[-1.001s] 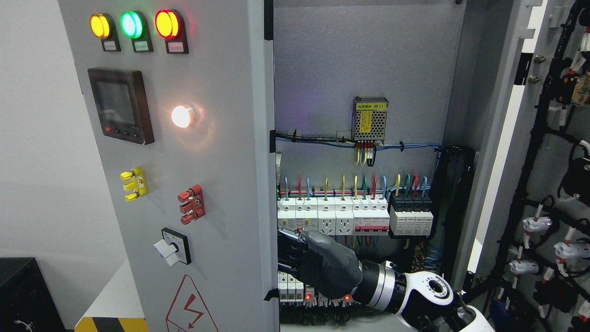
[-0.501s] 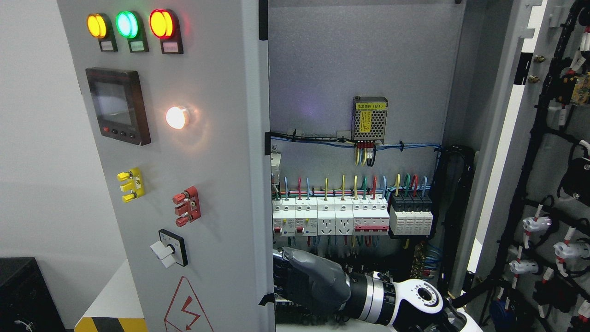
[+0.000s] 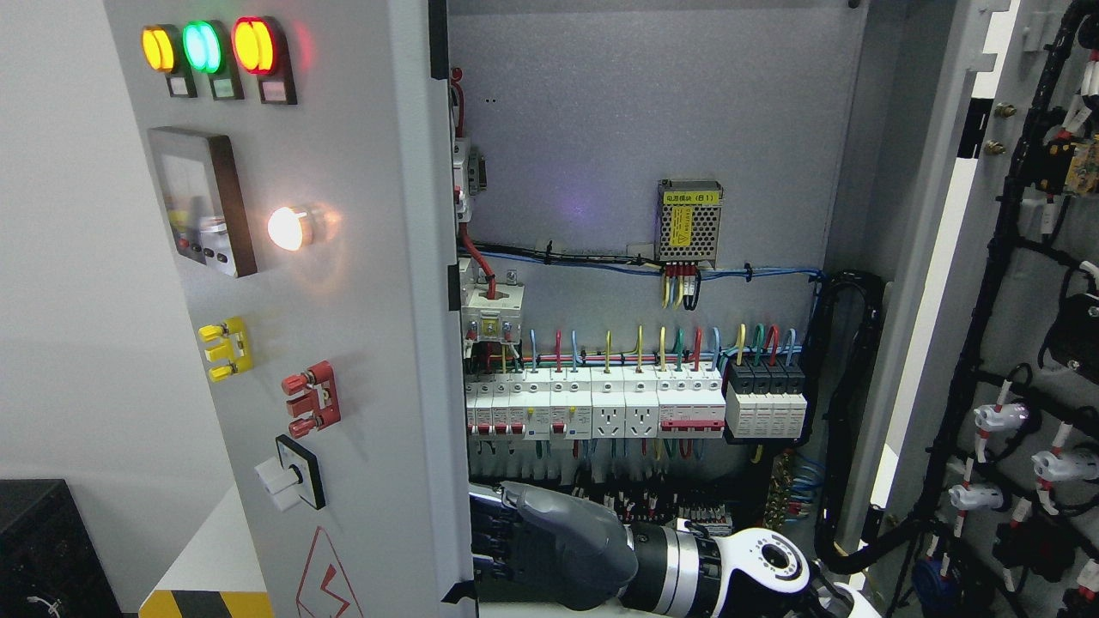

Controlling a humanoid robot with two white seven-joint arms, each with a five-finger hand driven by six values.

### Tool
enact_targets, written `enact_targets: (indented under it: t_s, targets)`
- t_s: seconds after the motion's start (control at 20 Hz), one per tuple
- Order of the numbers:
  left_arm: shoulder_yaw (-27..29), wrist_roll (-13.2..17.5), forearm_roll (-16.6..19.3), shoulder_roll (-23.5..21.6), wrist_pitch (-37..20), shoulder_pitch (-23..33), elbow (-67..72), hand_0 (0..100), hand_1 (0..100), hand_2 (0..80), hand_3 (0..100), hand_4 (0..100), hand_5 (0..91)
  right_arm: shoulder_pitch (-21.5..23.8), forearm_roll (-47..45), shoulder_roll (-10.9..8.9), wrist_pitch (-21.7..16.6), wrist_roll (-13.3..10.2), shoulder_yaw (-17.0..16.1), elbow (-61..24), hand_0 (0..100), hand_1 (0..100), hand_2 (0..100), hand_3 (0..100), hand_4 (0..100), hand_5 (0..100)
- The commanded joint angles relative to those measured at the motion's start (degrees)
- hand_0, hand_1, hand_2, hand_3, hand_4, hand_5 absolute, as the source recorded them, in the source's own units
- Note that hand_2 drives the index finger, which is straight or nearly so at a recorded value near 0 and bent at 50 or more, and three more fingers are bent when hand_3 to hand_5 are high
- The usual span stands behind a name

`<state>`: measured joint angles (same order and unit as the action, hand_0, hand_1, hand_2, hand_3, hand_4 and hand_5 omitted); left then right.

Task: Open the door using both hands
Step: 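Push the light panel's inner edge outward with the right hand, then sweep the right hand outward, swinging the light panel wide open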

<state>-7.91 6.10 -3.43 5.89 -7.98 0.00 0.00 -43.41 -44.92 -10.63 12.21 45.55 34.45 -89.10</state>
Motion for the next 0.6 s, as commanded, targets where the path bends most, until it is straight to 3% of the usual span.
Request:
enact_targets:
  t_s: [0.0,0.35,0.55]
  targets:
    - [0.0,0.1,0.0,0.0,0.0,0.4,-0.2,12,56,0.0,0,0,0.0,0.0,-0.3,-0.09,0.1,-0.1,2.9,-2.9,6,14,0,0,0,0]
    - [0.0,0.1,0.0,0.0,0.0,0.4,-0.2,12,56,0.0,0,0,0.0,0.3,0.2,-0.09,0.1,-0.8,5.0,-5.6,6,14,0,0,0,0]
    - [0.0,0.1,0.0,0.0,0.0,0.4,-0.2,12,56,0.0,0,0,0.0,1.3,0.3,-0.09,0.1,-4.5,5.5,-7.2,6,14,0,0,0,0]
